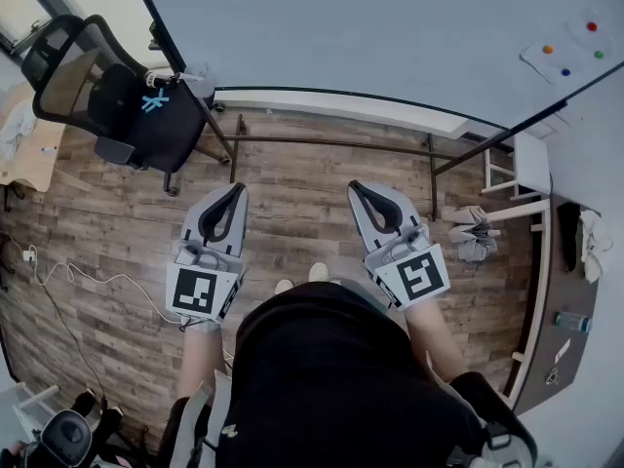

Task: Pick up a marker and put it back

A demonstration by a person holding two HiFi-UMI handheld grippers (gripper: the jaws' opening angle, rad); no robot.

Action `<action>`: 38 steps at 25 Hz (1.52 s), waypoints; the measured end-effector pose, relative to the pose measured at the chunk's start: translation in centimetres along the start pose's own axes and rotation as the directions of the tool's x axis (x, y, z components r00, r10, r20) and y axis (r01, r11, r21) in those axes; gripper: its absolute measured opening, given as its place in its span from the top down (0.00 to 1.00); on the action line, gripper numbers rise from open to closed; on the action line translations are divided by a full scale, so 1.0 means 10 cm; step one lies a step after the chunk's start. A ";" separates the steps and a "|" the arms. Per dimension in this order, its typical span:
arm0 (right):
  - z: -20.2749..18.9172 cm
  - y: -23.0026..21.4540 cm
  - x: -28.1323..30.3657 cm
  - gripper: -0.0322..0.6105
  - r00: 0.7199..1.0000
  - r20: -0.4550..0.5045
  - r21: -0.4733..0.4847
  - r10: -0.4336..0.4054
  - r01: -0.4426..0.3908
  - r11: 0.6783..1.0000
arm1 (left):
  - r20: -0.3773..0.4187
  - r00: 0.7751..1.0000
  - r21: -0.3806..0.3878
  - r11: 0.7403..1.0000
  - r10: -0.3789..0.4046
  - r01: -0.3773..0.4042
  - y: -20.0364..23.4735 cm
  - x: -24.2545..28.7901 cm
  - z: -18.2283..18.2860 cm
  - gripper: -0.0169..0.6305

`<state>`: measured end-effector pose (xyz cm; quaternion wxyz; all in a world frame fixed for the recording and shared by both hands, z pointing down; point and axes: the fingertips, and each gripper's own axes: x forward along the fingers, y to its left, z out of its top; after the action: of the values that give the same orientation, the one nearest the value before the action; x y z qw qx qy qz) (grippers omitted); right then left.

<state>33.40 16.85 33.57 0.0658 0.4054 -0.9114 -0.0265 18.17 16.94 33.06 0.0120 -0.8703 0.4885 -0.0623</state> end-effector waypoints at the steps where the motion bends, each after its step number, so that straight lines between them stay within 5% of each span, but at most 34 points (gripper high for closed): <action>1: -0.01 -0.04 0.00 0.93 1.000 -0.001 0.005 0.002 -0.002 1.000 | -0.005 1.000 0.003 1.000 0.007 -0.007 0.00 0.02 -0.01 0.96; 14: -0.22 -0.59 0.08 0.93 0.997 0.021 0.096 0.068 -0.070 0.993 | -0.079 0.988 0.054 0.991 0.129 -0.125 -0.03 0.34 -0.21 0.97; 21: -0.27 -0.53 0.39 0.93 0.992 0.010 0.079 0.130 -0.130 0.988 | -0.094 0.974 -0.001 0.978 0.208 -0.209 0.30 0.26 -0.36 0.96; 38: -0.17 0.09 2.21 0.93 0.992 -0.076 0.034 0.100 -0.098 0.995 | -0.074 0.977 -0.063 0.977 0.200 -0.205 2.15 0.04 -0.61 0.96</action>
<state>18.29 1.03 37.56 0.0961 0.3612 -0.9275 0.0061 -0.61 5.60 37.37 -0.0288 -0.8132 0.5768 -0.0728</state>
